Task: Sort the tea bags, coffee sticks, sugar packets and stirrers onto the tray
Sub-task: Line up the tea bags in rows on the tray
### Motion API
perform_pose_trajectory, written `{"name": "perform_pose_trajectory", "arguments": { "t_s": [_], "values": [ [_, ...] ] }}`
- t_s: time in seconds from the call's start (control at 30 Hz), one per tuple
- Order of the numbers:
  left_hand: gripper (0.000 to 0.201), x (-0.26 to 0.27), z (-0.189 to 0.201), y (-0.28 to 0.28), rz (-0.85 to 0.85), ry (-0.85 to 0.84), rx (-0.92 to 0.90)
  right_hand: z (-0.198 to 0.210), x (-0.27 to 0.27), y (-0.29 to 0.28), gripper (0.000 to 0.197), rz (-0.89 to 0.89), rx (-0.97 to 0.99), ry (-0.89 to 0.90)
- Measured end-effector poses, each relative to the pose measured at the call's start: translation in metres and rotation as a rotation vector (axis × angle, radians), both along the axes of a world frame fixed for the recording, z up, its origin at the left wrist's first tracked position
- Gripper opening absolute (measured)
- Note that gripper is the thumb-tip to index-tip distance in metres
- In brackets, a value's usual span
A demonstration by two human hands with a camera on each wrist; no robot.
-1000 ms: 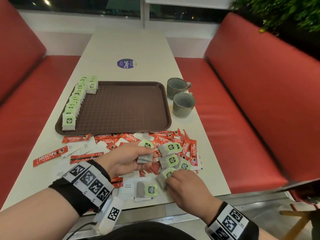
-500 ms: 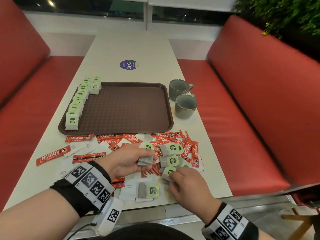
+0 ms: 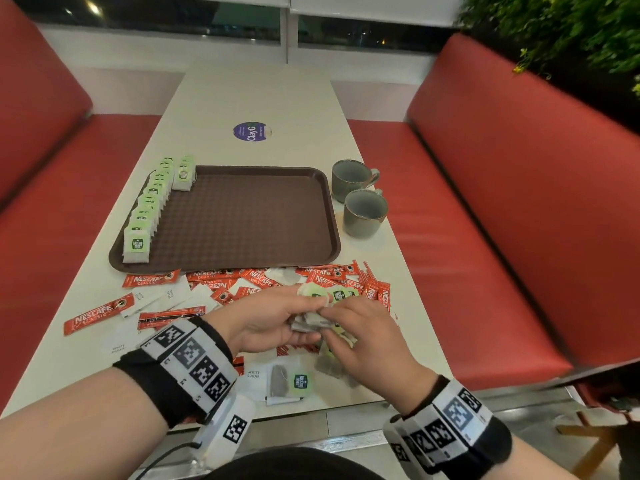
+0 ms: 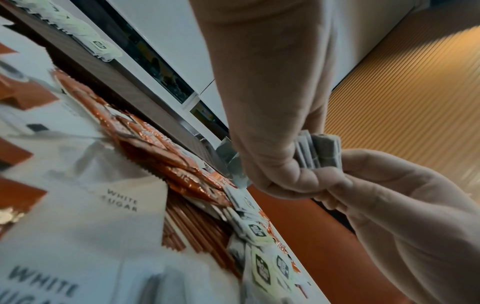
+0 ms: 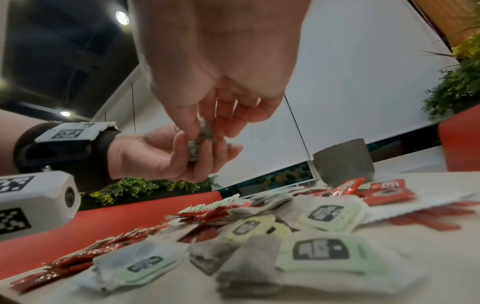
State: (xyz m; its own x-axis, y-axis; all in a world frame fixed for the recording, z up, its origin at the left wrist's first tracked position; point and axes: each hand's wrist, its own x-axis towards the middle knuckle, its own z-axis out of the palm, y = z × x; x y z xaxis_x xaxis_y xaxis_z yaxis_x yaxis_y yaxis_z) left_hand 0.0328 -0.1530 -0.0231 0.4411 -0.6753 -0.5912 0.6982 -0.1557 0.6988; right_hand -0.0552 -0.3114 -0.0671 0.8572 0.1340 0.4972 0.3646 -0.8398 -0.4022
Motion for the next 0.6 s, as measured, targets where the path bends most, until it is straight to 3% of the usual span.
{"name": "perform_pose_trajectory", "arguments": {
  "t_s": [0.07,0.17,0.33,0.47,0.6],
  "values": [
    [0.009,0.001,-0.003,0.002,0.049,0.004,0.018,0.001,-0.004,-0.006,0.026,0.016,0.008,0.068],
    [0.007,0.006,-0.008,0.009,0.143,0.015,0.074,-0.001,-0.015,-0.026,0.025,-0.050,0.002,0.222],
    [0.005,0.009,-0.013,0.016,0.171,0.003,0.113,-0.013,-0.038,-0.044,0.041,-0.207,-0.314,0.661],
    [0.013,0.009,-0.015,0.015,0.149,-0.012,0.123,-0.012,-0.042,-0.039,0.044,-0.257,-0.393,0.743],
    [0.016,0.009,-0.015,0.013,0.119,-0.025,0.142,-0.012,-0.037,-0.038,0.039,-0.289,-0.335,0.786]
  ]
}}
